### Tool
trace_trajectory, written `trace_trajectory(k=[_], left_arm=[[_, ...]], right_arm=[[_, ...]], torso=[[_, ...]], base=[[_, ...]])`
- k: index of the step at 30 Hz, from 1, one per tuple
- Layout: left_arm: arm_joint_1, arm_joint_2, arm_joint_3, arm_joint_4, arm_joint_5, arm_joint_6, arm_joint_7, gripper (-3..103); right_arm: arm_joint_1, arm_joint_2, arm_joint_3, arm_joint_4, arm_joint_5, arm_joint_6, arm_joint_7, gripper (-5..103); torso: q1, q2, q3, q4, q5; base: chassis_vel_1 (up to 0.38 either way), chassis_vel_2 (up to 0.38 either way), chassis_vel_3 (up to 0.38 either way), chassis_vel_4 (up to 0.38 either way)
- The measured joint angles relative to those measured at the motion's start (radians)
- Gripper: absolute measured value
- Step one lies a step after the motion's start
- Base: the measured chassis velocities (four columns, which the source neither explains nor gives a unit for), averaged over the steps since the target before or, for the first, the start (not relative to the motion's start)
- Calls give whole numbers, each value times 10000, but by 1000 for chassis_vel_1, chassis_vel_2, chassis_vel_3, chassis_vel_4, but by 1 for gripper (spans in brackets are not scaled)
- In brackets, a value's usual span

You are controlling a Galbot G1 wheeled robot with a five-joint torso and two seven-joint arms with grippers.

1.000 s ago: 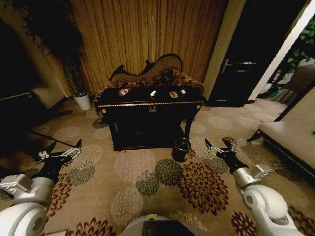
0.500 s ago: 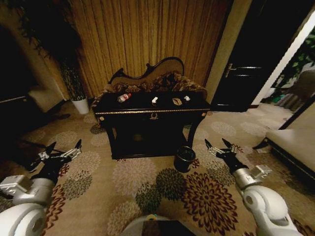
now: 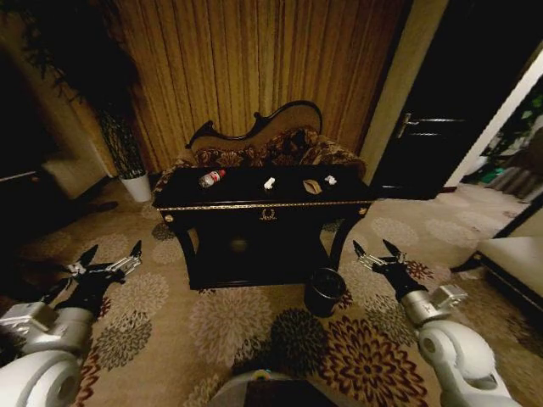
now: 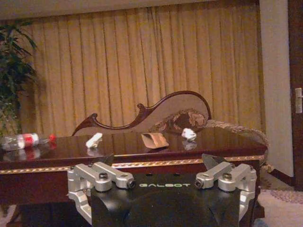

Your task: Move to the front of the table and place the trash on the table into the trash bin.

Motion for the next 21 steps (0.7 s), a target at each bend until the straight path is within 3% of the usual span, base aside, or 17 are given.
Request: trace_trajectory(k=[21], left_arm=[[63, -88, -43, 0, -31, 0, 12, 100]], right_arm=[[-18, 61, -23, 93, -3, -2, 2, 100]], torso=[[0, 0, 0, 2, -3]], base=[[-184, 184, 178, -187]])
